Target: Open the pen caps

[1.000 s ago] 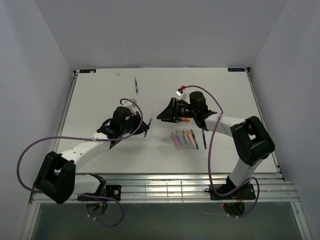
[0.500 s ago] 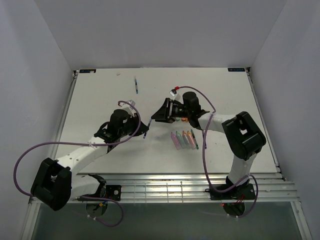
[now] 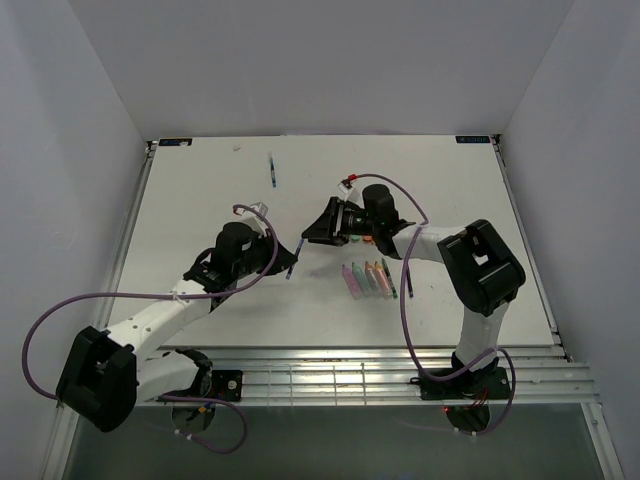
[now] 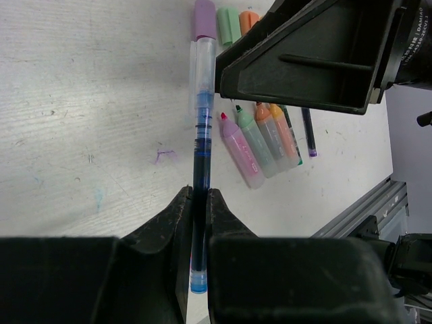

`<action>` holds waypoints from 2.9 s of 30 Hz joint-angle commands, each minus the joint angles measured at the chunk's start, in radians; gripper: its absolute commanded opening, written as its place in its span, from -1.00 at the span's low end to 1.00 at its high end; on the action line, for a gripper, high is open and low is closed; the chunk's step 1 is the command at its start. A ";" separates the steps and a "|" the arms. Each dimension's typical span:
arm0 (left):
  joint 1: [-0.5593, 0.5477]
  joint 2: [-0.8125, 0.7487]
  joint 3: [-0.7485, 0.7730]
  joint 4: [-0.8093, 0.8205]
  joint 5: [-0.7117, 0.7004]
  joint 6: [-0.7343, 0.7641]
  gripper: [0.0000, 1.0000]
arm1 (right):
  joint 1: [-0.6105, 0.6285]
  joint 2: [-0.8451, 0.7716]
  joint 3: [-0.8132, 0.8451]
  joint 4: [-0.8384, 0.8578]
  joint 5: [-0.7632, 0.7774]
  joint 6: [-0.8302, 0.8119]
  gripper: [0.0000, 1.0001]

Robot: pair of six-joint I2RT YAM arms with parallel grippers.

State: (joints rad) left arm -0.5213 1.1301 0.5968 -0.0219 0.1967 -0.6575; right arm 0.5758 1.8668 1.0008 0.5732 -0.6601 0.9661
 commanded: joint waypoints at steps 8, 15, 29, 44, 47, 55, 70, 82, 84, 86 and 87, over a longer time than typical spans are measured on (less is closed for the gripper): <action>-0.011 -0.030 -0.011 0.013 0.018 -0.007 -1.00 | 0.042 0.028 0.071 0.042 0.016 0.016 -0.11; -0.013 -0.043 -0.019 0.014 0.024 -0.002 -1.00 | 0.048 0.026 0.073 0.047 0.030 0.026 -0.79; -0.014 0.003 -0.040 0.043 0.026 -0.011 0.03 | 0.050 -0.014 0.018 0.094 0.019 0.068 -0.84; -0.019 0.042 -0.060 0.100 0.063 -0.021 -0.66 | 0.059 -0.011 0.035 0.096 0.024 0.075 -0.85; -0.019 0.045 -0.064 0.105 0.067 -0.025 -0.86 | 0.059 -0.001 0.045 0.093 0.025 0.074 -0.85; -0.037 0.033 -0.104 0.114 0.076 -0.051 -1.00 | 0.056 0.057 0.169 0.008 0.071 0.031 -0.85; -0.138 -0.041 -0.226 0.146 -0.003 -0.128 -1.00 | -0.034 0.242 0.554 -0.266 0.155 -0.107 -0.85; -0.151 0.151 -0.158 0.229 0.056 -0.227 -1.00 | 0.024 0.206 0.591 -0.745 0.477 -0.406 -0.85; -0.170 0.212 -0.160 0.296 0.069 -0.278 -1.00 | 0.029 0.216 0.587 -0.780 0.511 -0.428 -0.85; -0.189 0.241 -0.154 0.333 0.034 -0.313 -1.00 | 0.033 0.229 0.585 -0.800 0.543 -0.438 -0.85; -0.207 0.270 -0.150 0.344 0.026 -0.324 -1.00 | 0.035 0.230 0.584 -0.821 0.554 -0.449 -0.85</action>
State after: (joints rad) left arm -0.6937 1.3682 0.4145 0.2279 0.2237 -0.9096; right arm 0.6121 2.1120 1.5833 -0.1600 -0.2073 0.5861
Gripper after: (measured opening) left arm 0.206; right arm 0.177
